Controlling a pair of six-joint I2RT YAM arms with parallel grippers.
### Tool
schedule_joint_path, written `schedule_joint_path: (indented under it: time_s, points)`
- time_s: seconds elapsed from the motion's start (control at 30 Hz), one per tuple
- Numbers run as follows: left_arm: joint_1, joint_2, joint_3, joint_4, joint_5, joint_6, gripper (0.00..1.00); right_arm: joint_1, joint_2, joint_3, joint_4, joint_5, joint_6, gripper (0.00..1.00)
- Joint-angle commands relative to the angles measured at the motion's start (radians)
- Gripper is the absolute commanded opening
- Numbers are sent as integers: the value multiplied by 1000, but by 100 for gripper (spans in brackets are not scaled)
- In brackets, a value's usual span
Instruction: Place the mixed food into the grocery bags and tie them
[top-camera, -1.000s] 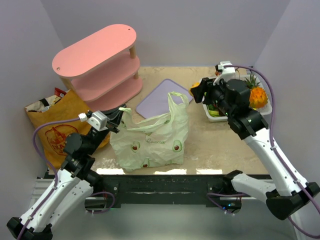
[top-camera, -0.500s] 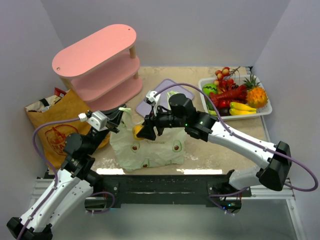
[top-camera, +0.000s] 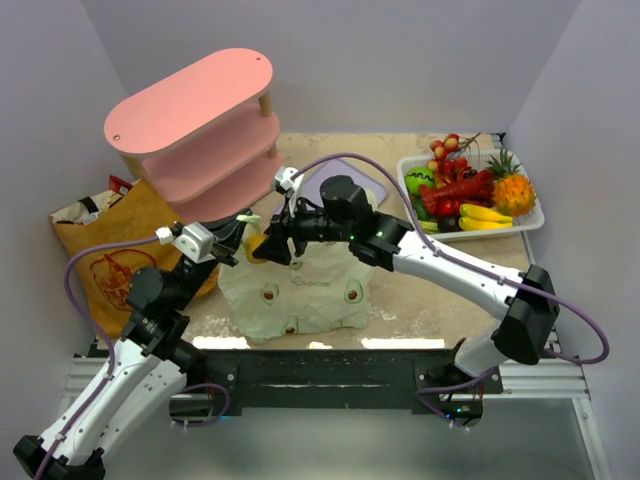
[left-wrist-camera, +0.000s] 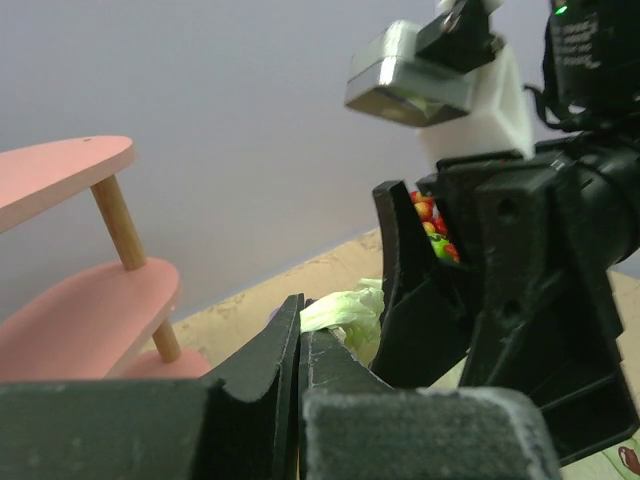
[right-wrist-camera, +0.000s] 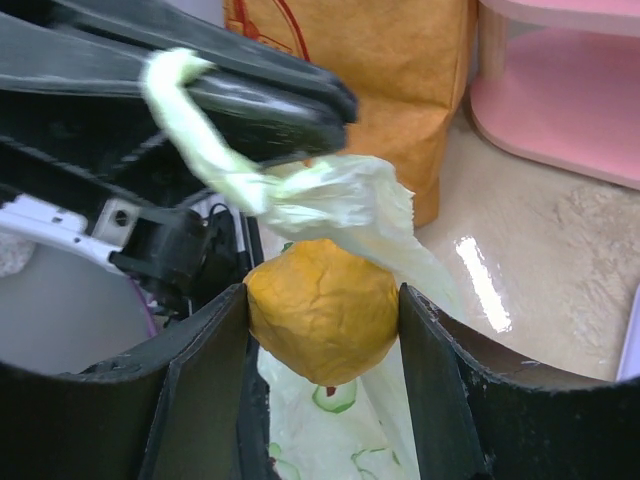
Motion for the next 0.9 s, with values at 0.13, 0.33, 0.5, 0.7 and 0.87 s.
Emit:
schedule_joint_path:
  time_s: [0.13,0.33,0.5,0.7,0.87]
  points:
    - [3,-14,13,37,7,19,0,-3,117,61,37,98,-18,10]
    - [3,-18,15,37,12,19,0,-14,152,38,47,119,19,8]
    - [3,-20,15,38,16,17,0,-88,140,21,121,164,120,7]
    - [3,-17,13,40,18,14,0,-115,169,22,169,170,169,7]
    - [3,-17,13,38,12,19,0,-89,204,13,74,220,99,13]
